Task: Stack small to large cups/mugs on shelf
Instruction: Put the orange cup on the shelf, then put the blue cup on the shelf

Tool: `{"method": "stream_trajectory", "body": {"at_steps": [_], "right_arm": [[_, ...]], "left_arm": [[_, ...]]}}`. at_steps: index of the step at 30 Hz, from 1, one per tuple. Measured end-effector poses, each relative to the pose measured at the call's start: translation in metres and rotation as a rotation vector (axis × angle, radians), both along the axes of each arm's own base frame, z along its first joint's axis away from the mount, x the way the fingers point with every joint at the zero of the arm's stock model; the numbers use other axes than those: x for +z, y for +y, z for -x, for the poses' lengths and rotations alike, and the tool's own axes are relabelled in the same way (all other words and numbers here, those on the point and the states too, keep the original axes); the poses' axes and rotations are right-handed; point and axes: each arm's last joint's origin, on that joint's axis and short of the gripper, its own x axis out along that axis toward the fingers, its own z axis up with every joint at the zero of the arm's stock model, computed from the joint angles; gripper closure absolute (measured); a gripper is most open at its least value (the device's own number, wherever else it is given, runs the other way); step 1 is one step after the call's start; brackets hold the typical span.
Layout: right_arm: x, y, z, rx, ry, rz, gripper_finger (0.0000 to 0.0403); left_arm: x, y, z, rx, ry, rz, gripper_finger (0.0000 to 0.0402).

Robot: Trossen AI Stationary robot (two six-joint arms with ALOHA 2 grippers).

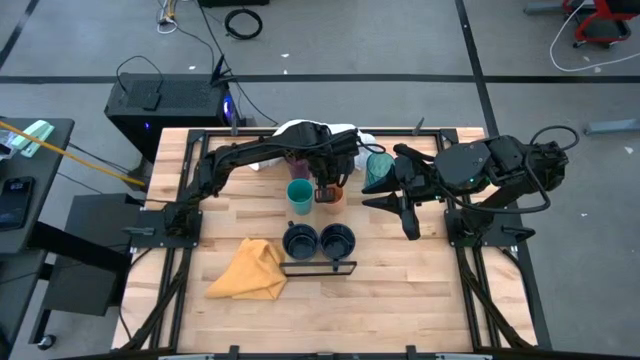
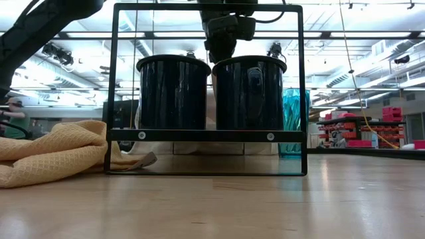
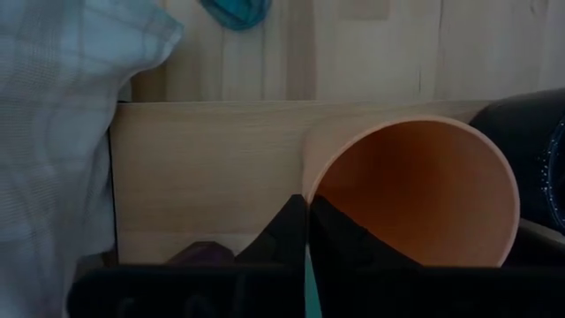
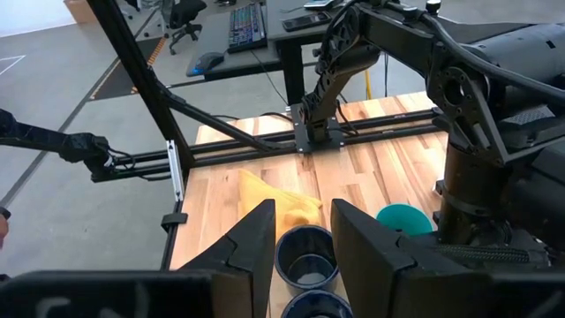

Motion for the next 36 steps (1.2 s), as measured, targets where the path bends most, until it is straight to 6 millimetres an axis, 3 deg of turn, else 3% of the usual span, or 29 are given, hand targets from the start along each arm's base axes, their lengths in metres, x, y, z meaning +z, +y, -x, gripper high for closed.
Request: {"method": "stream_trajectory", "body": {"at_steps": [5,19,36], "right_arm": [[0.0,0.0,0.0,0.0,0.0,0.0,0.0284],[0.0,0.0,0.0,0.0,0.0,0.0,0.0284],[-0.0001,0.0,0.0,0.0,0.001,0.0,0.0284]], "left_arm": [[0.0001,0.0002,0.0,0.001,0.0,-0.002,0.0389],[0.0001,0.0002,0.0,0.012,-0.001,0.001,0.0297],[0.0001,0.0006,0.0007,0.018,0.007,-0.014,0.0252]]}}
